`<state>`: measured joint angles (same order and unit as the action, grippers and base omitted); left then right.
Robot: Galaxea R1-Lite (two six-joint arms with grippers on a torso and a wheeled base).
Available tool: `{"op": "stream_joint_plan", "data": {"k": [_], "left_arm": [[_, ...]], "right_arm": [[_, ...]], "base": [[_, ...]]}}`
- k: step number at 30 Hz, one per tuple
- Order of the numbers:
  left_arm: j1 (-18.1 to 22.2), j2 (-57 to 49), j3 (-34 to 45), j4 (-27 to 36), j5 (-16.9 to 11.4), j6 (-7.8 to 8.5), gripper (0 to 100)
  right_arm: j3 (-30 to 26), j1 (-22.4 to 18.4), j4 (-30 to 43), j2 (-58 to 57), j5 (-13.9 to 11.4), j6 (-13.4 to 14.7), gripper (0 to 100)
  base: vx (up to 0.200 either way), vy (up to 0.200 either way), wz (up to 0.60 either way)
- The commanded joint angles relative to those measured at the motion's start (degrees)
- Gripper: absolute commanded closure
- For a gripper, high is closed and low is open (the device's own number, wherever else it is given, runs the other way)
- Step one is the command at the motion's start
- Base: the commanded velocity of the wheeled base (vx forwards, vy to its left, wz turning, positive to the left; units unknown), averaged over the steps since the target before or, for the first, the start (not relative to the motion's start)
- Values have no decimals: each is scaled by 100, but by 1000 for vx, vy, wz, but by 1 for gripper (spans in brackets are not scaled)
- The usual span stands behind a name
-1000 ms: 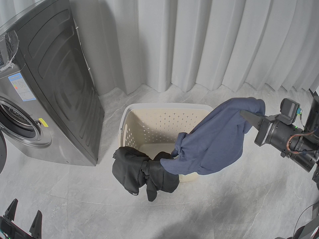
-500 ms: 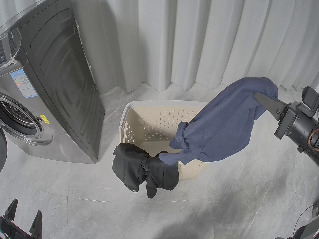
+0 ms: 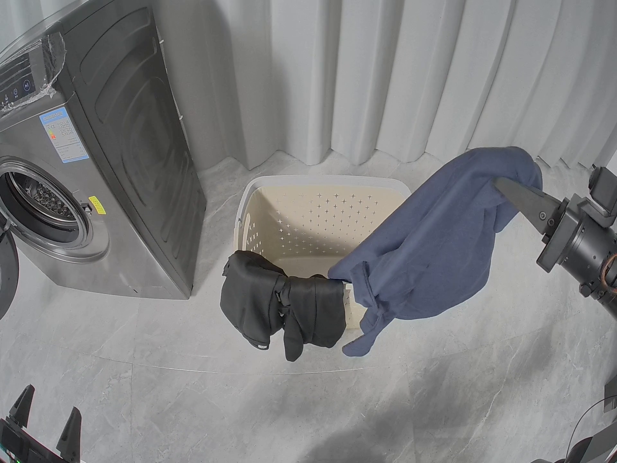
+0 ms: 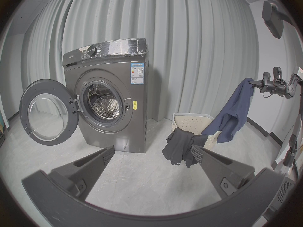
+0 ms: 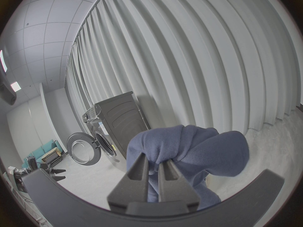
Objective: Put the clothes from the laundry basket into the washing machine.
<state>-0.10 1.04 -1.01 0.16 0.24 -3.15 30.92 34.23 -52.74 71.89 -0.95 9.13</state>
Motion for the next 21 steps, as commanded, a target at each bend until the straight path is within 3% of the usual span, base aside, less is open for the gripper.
{"op": "stream_joint_plan", "data": {"k": [1,21], "left_arm": [[1,-42,84,2,2,-2,0],[-8,-25,84,2,2,-2,0]], "right_arm": [[-15,49,-9,1,-10,1,100],[-33,128,-44,45,-46,19,100]], "base": [[0,200,0],[0,200,0]]}}
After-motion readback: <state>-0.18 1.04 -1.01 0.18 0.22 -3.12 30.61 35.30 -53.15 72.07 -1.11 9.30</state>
